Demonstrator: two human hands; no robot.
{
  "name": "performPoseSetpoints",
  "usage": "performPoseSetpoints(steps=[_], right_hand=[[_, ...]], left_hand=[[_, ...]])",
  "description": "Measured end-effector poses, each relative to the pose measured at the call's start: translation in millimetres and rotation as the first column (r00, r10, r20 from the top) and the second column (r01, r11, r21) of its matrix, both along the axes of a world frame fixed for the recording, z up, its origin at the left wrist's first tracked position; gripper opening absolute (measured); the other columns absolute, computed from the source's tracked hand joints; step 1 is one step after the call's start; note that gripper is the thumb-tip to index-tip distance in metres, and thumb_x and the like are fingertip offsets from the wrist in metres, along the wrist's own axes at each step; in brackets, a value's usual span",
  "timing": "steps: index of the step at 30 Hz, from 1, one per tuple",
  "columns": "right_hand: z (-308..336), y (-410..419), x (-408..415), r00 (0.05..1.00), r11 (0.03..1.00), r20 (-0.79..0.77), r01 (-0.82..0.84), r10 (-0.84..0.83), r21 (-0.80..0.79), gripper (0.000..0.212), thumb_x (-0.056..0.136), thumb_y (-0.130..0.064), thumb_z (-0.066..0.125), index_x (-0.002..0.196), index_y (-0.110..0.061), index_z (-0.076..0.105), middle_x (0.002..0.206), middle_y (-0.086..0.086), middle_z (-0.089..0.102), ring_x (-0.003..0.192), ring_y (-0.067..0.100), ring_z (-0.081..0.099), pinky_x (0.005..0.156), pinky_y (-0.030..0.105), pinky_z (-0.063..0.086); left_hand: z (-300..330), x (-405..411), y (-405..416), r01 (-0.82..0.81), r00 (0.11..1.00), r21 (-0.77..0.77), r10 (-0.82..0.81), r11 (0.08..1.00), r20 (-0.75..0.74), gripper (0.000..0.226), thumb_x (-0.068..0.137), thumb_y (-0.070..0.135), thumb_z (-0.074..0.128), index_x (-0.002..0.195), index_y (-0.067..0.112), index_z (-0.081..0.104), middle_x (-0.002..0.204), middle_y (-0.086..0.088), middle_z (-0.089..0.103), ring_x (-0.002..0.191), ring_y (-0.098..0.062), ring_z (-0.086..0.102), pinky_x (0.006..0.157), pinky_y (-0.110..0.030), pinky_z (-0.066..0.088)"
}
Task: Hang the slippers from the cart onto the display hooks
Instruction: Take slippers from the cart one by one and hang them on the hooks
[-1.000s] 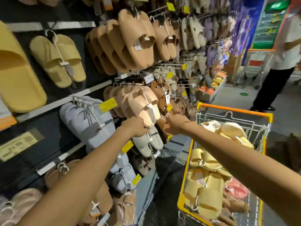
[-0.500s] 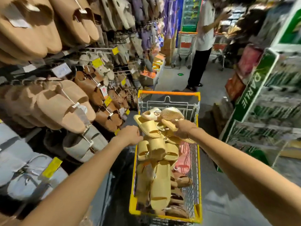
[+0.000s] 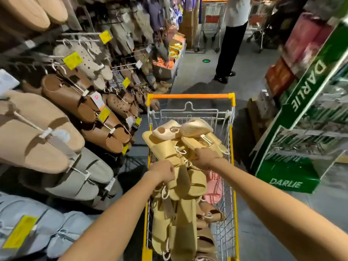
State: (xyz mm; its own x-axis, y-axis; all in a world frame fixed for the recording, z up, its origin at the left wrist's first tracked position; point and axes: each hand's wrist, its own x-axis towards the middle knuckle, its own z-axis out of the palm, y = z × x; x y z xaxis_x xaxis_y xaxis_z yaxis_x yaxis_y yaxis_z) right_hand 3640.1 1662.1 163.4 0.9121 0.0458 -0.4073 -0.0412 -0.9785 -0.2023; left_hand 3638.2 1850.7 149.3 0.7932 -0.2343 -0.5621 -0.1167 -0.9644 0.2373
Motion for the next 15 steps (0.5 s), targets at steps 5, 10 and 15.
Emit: performPoseSetpoints(steps=[5, 10, 15], right_hand=[[-30.0, 11.5, 11.0, 0.998, 0.998, 0.03, -0.055, 0.057, -0.039, 0.021, 0.084, -0.044, 0.062, 0.088, -0.023, 0.058, 0.092, 0.0, 0.062, 0.088, 0.021, 0.06, 0.084, 0.037, 0.055], [-51.3, 21.7, 7.1, 0.996, 0.996, -0.003, -0.089, 0.089, 0.008, 0.015, 0.09, -0.036, 0.061, 0.085, -0.026, 0.051, 0.087, -0.002, 0.057, 0.08, 0.017, 0.054, 0.069, 0.03, 0.045], [-65.2, 31.9, 0.0, 0.994, 0.991, -0.052, -0.092, 0.097, 0.093, 0.019, 0.094, -0.037, 0.058, 0.103, -0.02, 0.057, 0.097, 0.004, 0.06, 0.085, 0.021, 0.058, 0.067, 0.031, 0.05]], left_hand=[[-33.3, -7.5, 0.0, 0.125, 0.944, 0.056, -0.101, 0.991, -0.315, 0.027, 0.088, 0.033, 0.073, 0.103, 0.01, 0.075, 0.102, -0.005, 0.073, 0.089, -0.022, 0.066, 0.082, -0.036, 0.056], [-54.6, -31.3, -0.2, 0.24, 0.892, 0.153, -0.156, 0.959, -0.425, 0.041, 0.089, 0.036, 0.073, 0.118, 0.007, 0.07, 0.119, -0.01, 0.069, 0.106, -0.029, 0.065, 0.093, -0.041, 0.056], [-65.8, -46.5, 5.6, 0.234, 0.967, 0.243, -0.2, 0.941, -0.157, 0.029, 0.093, 0.029, 0.063, 0.116, 0.012, 0.063, 0.113, -0.008, 0.066, 0.104, -0.028, 0.065, 0.084, -0.039, 0.054]])
